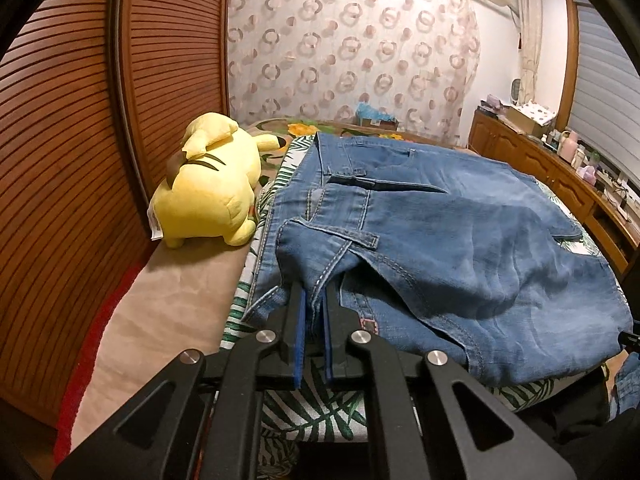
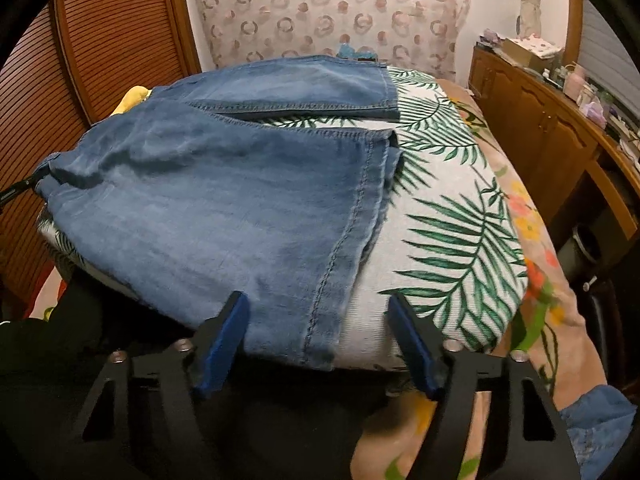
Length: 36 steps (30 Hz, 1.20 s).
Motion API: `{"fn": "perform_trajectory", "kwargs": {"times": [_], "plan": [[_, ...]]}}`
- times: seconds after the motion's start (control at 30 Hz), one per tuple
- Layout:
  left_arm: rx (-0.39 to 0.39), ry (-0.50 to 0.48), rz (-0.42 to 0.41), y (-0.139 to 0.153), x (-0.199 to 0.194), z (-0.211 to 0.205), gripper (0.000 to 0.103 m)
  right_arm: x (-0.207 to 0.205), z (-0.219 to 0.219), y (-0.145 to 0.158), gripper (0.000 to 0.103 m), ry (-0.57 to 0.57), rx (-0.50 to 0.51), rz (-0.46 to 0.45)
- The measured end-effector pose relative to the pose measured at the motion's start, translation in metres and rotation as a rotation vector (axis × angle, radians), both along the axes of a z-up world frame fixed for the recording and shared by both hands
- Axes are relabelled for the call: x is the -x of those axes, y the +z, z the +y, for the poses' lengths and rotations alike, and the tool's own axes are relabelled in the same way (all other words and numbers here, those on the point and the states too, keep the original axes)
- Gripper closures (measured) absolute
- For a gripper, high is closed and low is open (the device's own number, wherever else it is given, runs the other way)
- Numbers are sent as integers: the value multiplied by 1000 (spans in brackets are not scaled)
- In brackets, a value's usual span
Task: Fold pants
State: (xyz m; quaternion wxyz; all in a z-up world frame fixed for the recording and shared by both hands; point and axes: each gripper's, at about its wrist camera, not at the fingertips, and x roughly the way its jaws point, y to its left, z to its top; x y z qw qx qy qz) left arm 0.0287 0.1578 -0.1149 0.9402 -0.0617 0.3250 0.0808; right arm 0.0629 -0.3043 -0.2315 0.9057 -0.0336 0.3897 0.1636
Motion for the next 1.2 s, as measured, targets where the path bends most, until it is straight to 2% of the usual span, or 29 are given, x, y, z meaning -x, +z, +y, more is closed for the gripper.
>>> {"fn": "perform_trajectory", "kwargs": {"times": [0.07, 0.2, 0.23, 0.3, 0.73, 0.87, 1.1, 1.2], "plan": [[-3, -3, -13, 3, 0, -1, 95, 1, 4, -1, 48, 13, 1, 2], [-12, -10, -52, 15, 2, -6, 96, 3, 11, 3, 77, 31, 5, -15], [-14, -10, -66, 20, 3, -6, 96, 3, 11, 5, 83, 40, -1, -21], [-18, -17, -84, 26, 1, -8, 96, 2, 10, 10, 87, 40, -10, -35], [-53, -60, -171, 61, -29, -18, 96, -31, 8, 71, 90, 5, -58, -220], [-51, -68, -184, 65, -40, -20, 96, -43, 11, 74, 90, 1, -52, -245], [-44, -71, -181, 66, -59, -15, 96, -64, 16, 65, 90, 6, -42, -236], [-38, -65, -178, 68, -65, -15, 96, -73, 17, 69, 90, 0, -46, -233]]}}
